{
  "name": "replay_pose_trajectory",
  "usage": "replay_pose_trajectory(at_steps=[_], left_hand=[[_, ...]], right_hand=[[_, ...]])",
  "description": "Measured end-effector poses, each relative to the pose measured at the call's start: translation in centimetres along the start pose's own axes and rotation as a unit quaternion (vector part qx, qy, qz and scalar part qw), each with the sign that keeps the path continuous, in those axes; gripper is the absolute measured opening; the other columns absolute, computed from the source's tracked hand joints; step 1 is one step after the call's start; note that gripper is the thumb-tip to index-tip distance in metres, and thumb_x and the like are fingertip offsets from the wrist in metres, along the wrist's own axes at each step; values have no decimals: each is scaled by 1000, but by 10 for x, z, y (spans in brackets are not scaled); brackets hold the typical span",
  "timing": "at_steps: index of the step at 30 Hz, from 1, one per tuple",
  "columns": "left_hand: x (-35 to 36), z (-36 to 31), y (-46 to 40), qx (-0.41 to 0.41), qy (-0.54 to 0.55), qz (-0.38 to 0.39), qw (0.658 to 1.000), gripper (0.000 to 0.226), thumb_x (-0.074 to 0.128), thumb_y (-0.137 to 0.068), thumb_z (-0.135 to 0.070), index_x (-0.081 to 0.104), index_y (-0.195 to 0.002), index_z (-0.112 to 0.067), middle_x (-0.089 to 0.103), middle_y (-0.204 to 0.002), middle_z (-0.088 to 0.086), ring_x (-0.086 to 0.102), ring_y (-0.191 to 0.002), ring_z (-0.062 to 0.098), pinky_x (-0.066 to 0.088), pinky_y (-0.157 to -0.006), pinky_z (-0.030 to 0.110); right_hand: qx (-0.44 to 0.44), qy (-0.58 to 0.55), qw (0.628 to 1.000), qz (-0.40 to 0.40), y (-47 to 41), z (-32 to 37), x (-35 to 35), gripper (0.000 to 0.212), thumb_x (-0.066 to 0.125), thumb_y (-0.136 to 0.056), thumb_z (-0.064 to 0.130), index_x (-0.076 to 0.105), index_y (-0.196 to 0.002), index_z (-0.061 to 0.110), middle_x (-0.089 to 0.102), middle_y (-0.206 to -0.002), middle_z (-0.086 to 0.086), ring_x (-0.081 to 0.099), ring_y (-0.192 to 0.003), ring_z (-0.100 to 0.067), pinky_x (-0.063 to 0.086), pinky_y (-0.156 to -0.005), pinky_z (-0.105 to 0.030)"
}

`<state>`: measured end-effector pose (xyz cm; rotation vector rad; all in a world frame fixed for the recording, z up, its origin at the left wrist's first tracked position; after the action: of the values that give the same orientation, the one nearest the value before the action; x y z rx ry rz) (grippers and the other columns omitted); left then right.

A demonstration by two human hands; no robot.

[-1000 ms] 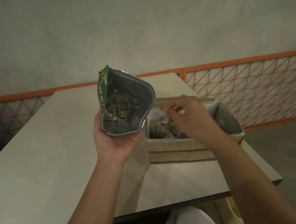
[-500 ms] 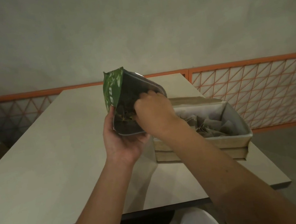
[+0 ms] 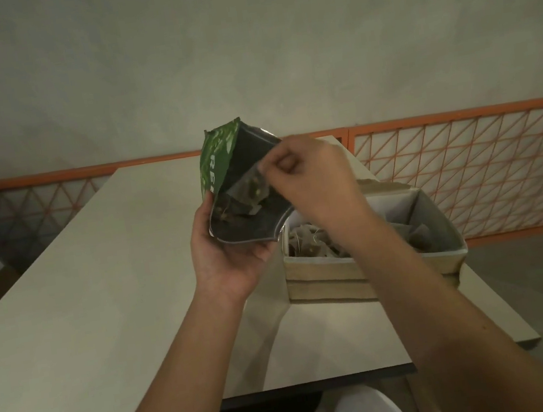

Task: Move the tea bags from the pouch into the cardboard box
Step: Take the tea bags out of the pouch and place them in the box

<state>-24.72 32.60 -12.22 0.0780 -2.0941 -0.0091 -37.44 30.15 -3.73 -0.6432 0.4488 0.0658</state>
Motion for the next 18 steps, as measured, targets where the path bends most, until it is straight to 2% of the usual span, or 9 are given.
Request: replay_pose_trajectory(at_steps=[2,5,9,12,15,18], left_hand=[[1,0,-4,-4,4,0,1000,57,50,-97,-55,66,-133,-14,64,-137,19,61,-126,35,58,-87,38],[3,-1,-8,-7,23,8,1000,54,51,-96,-55,68,-131,-18,64,-137,19,61,-125,37,59,-84,38],[2,0,-7,-15,33,14,999,50,53,-95,-54,72,-126,-18,62,-140,18,60,-127,36,60,-82,37],[2,2,-4,-16,38,16,999,49,54,-96,-53,75,-122,-17,63,-139,19,59,-129,36,60,-83,37],[1,3,-4,-11,39,20,999,49,53,-96,-52,72,-126,-18,62,-141,18,57,-132,34,59,-85,36],[1,3,-4,-8,39,29,999,49,51,-97,-52,71,-128,-18,59,-144,16,57,-127,35,59,-85,35]], right_hand=[[15,-58,997,-38,-4,2,-16,4,69,-87,20,70,-84,22,69,-73,6,66,-66,-9,57,-64,-29],[34,-101,992,-67,-8,4,-38,2,70,-87,22,71,-87,20,71,-76,1,67,-63,-14,60,-67,-38],[52,-202,971,-114,-7,0,-63,10,67,-91,20,68,-95,10,71,-72,0,65,-58,-14,57,-59,-29],[61,-237,958,-151,-3,-10,-76,13,63,-93,18,65,-99,6,71,-73,-2,64,-58,-17,55,-57,-27],[97,-223,960,-138,3,-27,-80,9,61,-94,14,64,-99,6,71,-77,-5,64,-58,-17,56,-57,-27],[150,-175,969,-84,15,-51,-74,5,59,-92,6,63,-95,8,69,-80,-8,64,-59,-17,56,-60,-28]])
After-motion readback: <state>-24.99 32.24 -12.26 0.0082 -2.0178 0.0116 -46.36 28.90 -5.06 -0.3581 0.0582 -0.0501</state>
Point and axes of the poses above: each hand's wrist, its own y-axis away from the middle knuckle, its own x-axis out of the palm, z = x × y, the point moved 2 cm from there along -y, towards the middle knuckle
